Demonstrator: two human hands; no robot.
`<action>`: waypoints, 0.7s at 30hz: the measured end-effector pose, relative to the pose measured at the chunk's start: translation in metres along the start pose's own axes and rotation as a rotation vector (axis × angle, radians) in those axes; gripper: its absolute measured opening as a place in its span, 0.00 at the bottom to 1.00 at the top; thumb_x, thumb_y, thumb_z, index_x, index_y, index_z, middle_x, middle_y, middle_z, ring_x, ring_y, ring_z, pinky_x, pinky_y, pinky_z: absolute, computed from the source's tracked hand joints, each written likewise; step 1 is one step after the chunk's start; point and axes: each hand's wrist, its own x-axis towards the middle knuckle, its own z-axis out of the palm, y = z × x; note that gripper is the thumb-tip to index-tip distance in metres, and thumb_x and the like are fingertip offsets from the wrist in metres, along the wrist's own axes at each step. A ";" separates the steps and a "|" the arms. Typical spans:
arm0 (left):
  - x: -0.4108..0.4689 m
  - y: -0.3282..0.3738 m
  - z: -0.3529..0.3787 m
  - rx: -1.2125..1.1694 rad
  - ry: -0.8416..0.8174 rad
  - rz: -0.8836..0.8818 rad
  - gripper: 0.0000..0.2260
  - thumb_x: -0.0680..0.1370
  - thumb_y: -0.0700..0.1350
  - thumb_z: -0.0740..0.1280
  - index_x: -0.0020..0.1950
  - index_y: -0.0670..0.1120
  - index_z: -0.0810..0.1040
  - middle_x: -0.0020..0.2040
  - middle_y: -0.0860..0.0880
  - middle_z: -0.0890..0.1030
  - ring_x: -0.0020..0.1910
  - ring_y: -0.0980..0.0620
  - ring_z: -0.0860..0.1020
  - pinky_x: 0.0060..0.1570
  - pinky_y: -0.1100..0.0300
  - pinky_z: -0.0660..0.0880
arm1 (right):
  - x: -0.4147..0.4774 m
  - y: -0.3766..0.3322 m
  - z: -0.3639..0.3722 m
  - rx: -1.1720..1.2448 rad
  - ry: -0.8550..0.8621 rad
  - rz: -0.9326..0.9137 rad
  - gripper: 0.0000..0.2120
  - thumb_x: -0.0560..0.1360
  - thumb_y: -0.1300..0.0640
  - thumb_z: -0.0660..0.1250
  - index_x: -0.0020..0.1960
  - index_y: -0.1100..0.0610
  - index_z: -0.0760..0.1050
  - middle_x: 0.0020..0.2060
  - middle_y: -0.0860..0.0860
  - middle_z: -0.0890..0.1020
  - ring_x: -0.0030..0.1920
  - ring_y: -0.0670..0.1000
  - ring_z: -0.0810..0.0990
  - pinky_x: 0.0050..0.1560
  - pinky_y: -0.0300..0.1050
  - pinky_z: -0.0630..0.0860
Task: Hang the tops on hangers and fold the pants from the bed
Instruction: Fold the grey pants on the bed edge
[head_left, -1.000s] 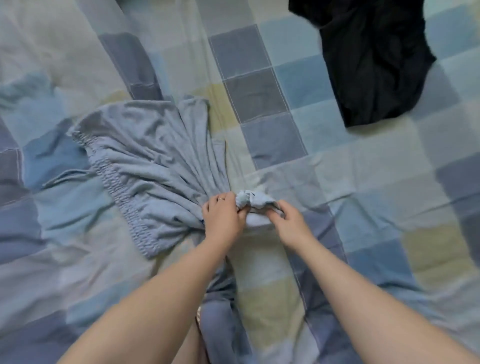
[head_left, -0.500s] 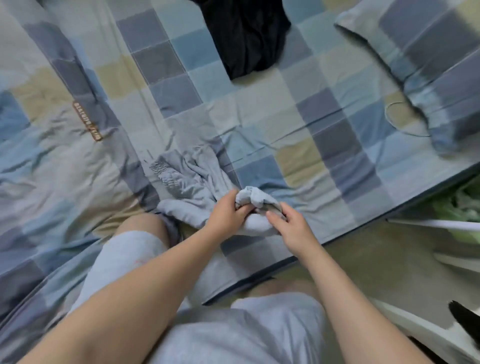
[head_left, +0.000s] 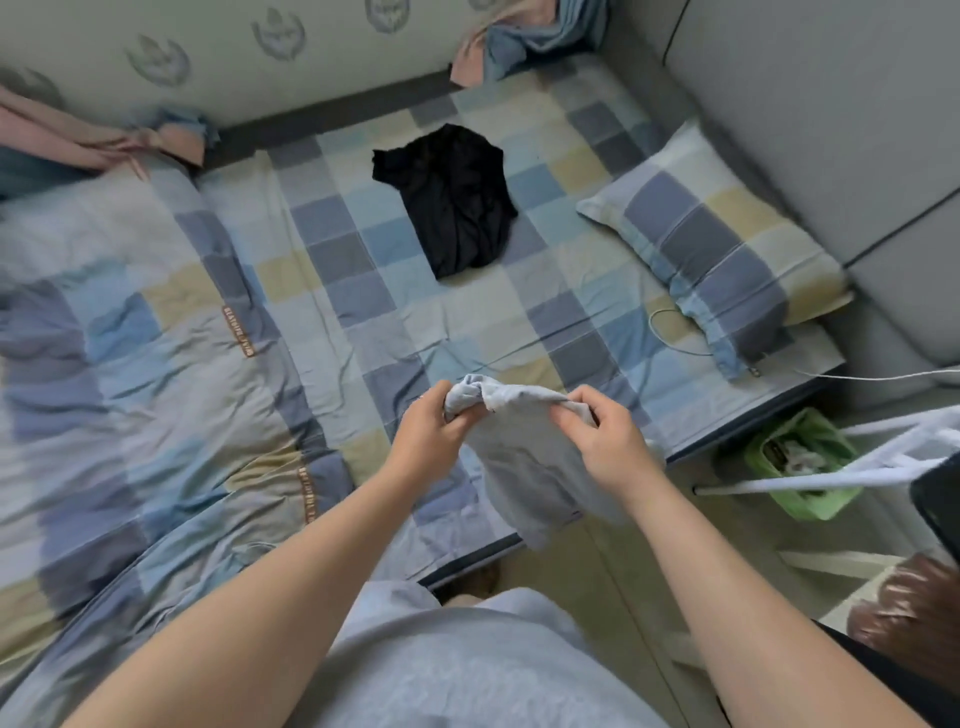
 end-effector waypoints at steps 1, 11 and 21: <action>-0.007 0.003 -0.005 -0.014 0.002 0.022 0.14 0.78 0.49 0.72 0.45 0.40 0.73 0.39 0.43 0.76 0.39 0.50 0.72 0.41 0.52 0.69 | -0.005 -0.008 -0.002 -0.011 0.019 -0.031 0.15 0.81 0.54 0.66 0.38 0.58 0.69 0.25 0.41 0.66 0.26 0.42 0.63 0.27 0.33 0.60; -0.089 0.024 -0.067 -0.211 -0.024 0.186 0.07 0.78 0.53 0.64 0.44 0.62 0.81 0.38 0.62 0.80 0.39 0.66 0.75 0.41 0.72 0.71 | -0.062 -0.047 0.021 -0.053 0.030 -0.251 0.24 0.83 0.45 0.56 0.47 0.66 0.75 0.36 0.62 0.76 0.36 0.59 0.73 0.35 0.42 0.70; -0.116 0.051 -0.111 -0.329 0.465 0.229 0.08 0.80 0.51 0.64 0.43 0.56 0.80 0.37 0.65 0.80 0.37 0.68 0.76 0.41 0.74 0.70 | -0.032 -0.098 0.038 -0.201 -0.198 -0.405 0.19 0.85 0.52 0.58 0.37 0.56 0.70 0.29 0.47 0.72 0.30 0.47 0.69 0.35 0.46 0.67</action>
